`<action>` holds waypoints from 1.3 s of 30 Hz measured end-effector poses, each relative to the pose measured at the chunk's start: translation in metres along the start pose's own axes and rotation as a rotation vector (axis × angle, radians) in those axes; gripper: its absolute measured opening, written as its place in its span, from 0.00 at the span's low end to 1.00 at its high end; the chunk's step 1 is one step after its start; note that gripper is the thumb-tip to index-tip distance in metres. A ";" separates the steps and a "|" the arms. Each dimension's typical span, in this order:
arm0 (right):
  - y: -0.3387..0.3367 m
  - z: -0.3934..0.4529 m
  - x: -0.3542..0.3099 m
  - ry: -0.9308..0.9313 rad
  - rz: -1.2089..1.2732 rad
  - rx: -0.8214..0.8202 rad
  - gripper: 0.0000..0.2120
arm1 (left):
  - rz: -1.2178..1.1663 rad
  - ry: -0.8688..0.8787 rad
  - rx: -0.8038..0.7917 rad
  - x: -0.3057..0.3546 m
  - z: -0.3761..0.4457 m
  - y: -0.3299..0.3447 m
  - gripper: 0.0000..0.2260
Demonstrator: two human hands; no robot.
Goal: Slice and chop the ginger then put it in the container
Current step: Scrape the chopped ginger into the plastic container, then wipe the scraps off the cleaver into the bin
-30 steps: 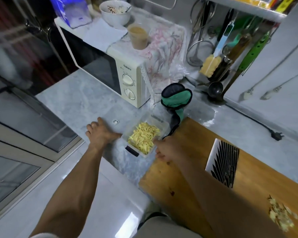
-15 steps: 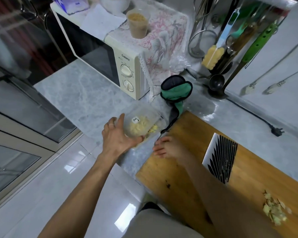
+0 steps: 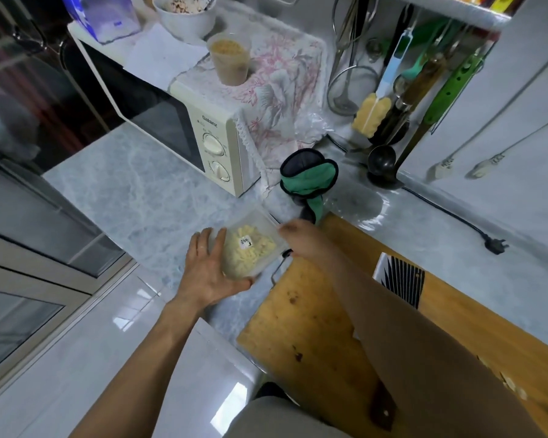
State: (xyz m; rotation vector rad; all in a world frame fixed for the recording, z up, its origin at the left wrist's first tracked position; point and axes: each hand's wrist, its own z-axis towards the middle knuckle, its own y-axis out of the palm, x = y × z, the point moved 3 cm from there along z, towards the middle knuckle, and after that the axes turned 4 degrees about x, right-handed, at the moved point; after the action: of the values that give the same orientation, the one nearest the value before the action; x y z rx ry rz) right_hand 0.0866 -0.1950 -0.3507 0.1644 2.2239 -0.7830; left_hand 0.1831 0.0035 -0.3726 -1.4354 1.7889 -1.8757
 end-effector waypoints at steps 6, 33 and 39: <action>0.006 -0.004 0.009 0.051 -0.043 -0.040 0.21 | -0.741 -0.532 0.334 -0.020 -0.021 0.025 0.46; -0.023 -0.132 0.104 -0.019 -0.081 0.508 0.09 | -0.345 -0.150 0.281 0.075 -0.043 0.027 0.12; -0.019 -0.138 0.105 0.041 -0.242 0.542 0.11 | -0.058 0.053 0.308 0.089 -0.042 0.025 0.11</action>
State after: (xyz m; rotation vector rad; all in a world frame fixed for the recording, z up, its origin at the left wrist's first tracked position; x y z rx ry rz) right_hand -0.0793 -0.1429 -0.3429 0.1737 2.0420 -1.5190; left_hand 0.0953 -0.0362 -0.3409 -1.3487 1.4117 -2.1238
